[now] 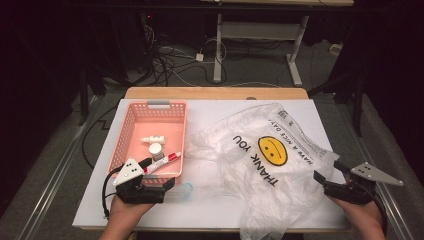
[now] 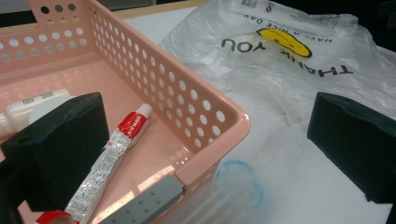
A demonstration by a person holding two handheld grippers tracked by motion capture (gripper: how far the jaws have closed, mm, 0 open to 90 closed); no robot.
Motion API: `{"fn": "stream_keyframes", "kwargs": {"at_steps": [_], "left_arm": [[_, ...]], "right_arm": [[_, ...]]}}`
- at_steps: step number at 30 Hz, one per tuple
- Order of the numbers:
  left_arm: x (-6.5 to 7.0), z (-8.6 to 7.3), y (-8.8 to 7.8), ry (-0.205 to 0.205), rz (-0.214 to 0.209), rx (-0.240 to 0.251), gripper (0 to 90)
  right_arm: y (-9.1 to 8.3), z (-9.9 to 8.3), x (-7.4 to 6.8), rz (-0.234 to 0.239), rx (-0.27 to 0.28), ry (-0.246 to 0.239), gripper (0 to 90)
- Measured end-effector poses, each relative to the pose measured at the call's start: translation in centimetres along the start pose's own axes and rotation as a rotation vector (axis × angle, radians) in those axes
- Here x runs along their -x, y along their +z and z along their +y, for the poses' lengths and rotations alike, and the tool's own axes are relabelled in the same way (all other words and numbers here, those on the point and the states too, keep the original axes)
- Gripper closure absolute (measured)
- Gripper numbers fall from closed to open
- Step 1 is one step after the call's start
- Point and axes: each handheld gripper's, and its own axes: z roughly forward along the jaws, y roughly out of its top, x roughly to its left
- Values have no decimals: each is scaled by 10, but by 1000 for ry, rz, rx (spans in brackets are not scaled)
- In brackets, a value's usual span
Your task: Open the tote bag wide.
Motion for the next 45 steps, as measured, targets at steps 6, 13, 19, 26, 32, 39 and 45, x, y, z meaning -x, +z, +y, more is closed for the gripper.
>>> {"fn": "stream_keyframes", "kwargs": {"at_steps": [6,13,19,26,32,39,45], "left_arm": [[0,0,2,6,-16,-39,0],[2,0,2,21,18,-34,0],[0,1,7,1,0,-40,0],[7,0,12,29,-17,-78,0],[9,0,9,26,-23,-89,0],[9,-2,9,28,-18,-46,0],[7,-4,5,16,-8,-21,0]], "right_arm": [[13,7,-15,26,-10,-29,36],[23,10,-28,58,-25,-52,2],[35,18,-40,91,-23,-66,2],[54,36,-65,155,-18,-81,14],[68,49,-90,198,4,-115,4],[83,66,-119,252,30,-137,11],[91,72,-141,294,23,-163,20]]}}
